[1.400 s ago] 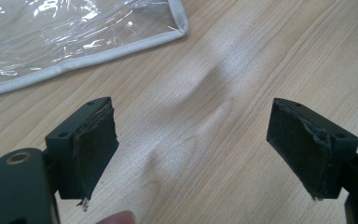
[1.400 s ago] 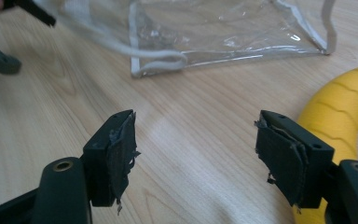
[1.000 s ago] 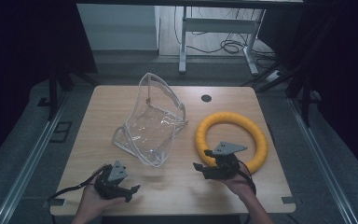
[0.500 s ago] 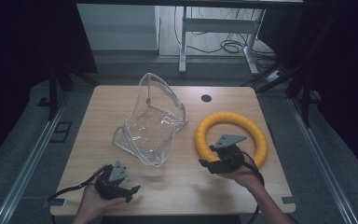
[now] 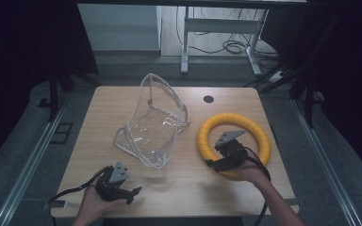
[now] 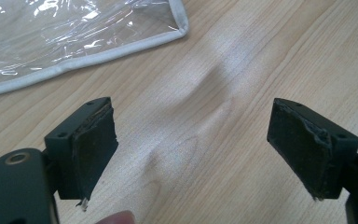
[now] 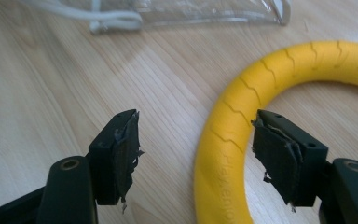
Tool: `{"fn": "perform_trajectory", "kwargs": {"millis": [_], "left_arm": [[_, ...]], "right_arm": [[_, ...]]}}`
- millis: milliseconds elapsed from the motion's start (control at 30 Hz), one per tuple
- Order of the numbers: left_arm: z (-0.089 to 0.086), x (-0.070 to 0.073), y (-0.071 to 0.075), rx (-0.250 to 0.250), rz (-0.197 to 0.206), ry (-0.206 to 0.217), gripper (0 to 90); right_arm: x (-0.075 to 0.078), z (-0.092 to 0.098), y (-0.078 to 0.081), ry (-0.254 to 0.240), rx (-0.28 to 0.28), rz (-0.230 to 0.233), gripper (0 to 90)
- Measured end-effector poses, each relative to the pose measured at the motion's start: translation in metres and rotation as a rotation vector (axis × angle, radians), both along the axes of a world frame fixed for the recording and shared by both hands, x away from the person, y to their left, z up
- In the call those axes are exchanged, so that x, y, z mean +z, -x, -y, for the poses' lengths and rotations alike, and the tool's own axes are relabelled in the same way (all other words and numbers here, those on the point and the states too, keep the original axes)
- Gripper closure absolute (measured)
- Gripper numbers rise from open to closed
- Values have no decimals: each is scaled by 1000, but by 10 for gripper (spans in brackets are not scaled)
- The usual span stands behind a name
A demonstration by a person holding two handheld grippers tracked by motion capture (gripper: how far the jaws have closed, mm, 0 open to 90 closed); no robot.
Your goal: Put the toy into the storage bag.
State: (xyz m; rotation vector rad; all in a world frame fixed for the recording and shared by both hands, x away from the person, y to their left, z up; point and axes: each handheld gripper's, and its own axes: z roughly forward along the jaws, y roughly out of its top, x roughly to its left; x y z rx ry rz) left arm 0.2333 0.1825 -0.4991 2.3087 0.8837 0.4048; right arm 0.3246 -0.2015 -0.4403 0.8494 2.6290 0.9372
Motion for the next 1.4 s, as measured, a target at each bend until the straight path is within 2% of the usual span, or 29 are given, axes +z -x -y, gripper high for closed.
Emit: {"fn": "perform_trajectory", "kwargs": {"millis": [267, 567, 700, 1100, 1400], "left_arm": [[1, -1, 0, -2, -4, -2, 154], [1, -2, -1, -4, -5, -3, 154], [2, -2, -1, -5, -7, -5, 154], [2, -3, -1, -6, -10, -6, 154], [2, -3, -1, -7, -10, -8, 154]], "right_arm": [[-9, 4, -10, 67, -14, -51, 329], [-22, 9, -15, 165, 6, -125, 351], [-29, 12, -17, 193, 9, -151, 357], [-45, 19, -19, 264, 21, -207, 373], [-54, 14, -20, 323, 51, -220, 392]]}}
